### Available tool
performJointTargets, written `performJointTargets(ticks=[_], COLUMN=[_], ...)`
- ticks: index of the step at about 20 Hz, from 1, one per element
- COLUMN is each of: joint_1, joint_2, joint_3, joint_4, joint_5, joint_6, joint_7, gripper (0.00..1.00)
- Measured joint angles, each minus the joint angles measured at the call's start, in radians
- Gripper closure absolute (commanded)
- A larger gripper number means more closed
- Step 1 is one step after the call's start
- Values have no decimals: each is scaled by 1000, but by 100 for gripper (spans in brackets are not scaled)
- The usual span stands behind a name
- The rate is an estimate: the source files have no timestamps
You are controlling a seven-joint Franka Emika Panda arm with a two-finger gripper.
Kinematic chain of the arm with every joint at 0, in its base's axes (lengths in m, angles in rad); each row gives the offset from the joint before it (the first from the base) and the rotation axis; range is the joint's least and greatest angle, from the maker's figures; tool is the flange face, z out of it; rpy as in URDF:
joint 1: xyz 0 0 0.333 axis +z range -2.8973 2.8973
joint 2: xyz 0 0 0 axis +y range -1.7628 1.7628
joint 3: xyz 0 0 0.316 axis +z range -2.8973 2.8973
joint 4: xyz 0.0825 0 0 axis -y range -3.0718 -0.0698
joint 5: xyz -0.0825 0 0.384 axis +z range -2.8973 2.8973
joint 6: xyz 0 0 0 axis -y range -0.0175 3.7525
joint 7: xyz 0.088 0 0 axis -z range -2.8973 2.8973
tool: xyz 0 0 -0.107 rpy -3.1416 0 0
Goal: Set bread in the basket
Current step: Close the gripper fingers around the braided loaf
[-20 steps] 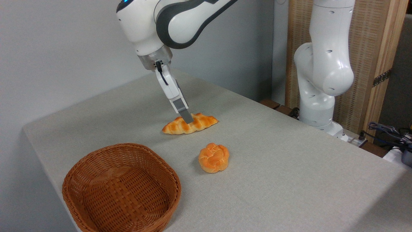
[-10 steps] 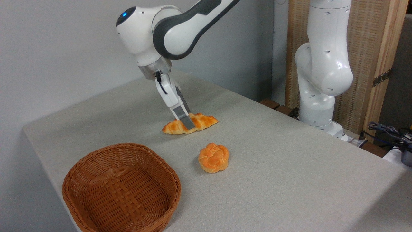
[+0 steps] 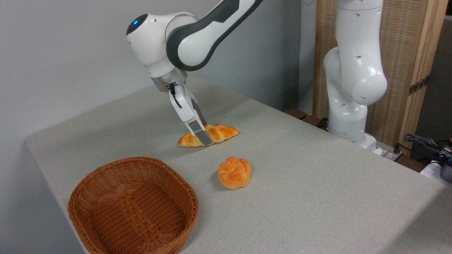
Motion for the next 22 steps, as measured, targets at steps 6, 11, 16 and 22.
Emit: performJointTargets(ticks=[6,11,16,22], joint_1=[0,0,-1,-1], joint_2=[0,0,0,0], joint_3=[0,0,0,0], joint_4=[1,1,1,3], joint_5=[11,11,12,12], joint_6=[0,0,0,0], joint_7=[0,0,0,0], gripper=[61,72,72,71])
